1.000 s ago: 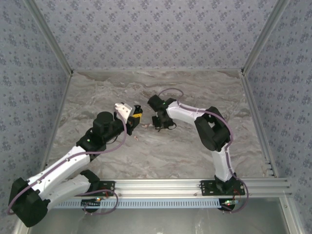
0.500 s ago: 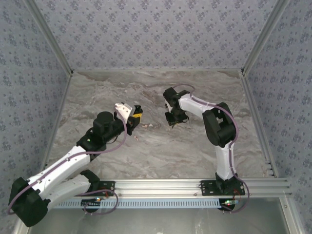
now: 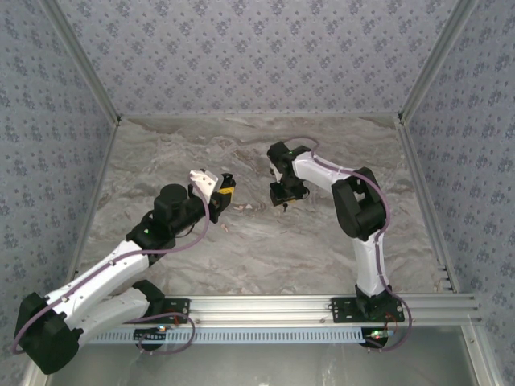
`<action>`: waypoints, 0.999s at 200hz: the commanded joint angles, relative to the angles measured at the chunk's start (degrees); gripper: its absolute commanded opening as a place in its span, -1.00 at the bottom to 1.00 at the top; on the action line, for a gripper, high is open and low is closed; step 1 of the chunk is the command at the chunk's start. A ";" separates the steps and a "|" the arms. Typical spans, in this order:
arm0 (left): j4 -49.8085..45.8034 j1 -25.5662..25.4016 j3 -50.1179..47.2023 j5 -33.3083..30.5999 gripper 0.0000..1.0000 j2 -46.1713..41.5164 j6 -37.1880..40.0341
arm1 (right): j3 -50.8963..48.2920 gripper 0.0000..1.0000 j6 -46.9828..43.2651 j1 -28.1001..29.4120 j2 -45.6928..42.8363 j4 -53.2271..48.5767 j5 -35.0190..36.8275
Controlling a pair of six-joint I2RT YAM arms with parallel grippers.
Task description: Insert the wireless bluetooth earbuds into the charging case
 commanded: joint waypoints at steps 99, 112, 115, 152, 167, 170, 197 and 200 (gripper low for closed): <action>2.51 -0.35 -0.37 0.28 -0.76 -0.11 -0.28 | -7.32 -0.07 22.26 1.95 -6.85 6.48 3.16; 2.58 -0.37 -0.33 0.36 -0.76 -0.02 -0.27 | -6.52 -0.09 24.58 2.01 -6.18 5.80 4.40; 2.58 -0.40 -0.33 0.34 -0.76 -0.02 -0.23 | -6.20 -0.10 24.87 2.04 -5.94 5.46 4.53; 2.58 -0.38 -0.33 0.35 -0.76 -0.11 -0.18 | -6.02 -0.11 26.94 2.57 -5.86 5.40 6.07; 2.66 -0.40 -0.33 0.33 -0.76 -0.02 -0.19 | -5.76 -0.11 27.36 2.70 -5.69 4.94 6.89; 2.65 -0.40 -0.33 0.36 -0.76 0.06 -0.16 | -5.68 -0.11 27.46 2.75 -5.68 4.80 7.02; 2.88 -0.33 -0.39 0.37 -0.76 0.22 -0.16 | -5.32 -0.13 27.57 2.76 -4.83 4.45 7.12; 2.92 -0.32 -0.41 0.38 -0.76 0.23 -0.14 | -5.27 -0.13 27.57 2.71 -4.69 4.43 7.13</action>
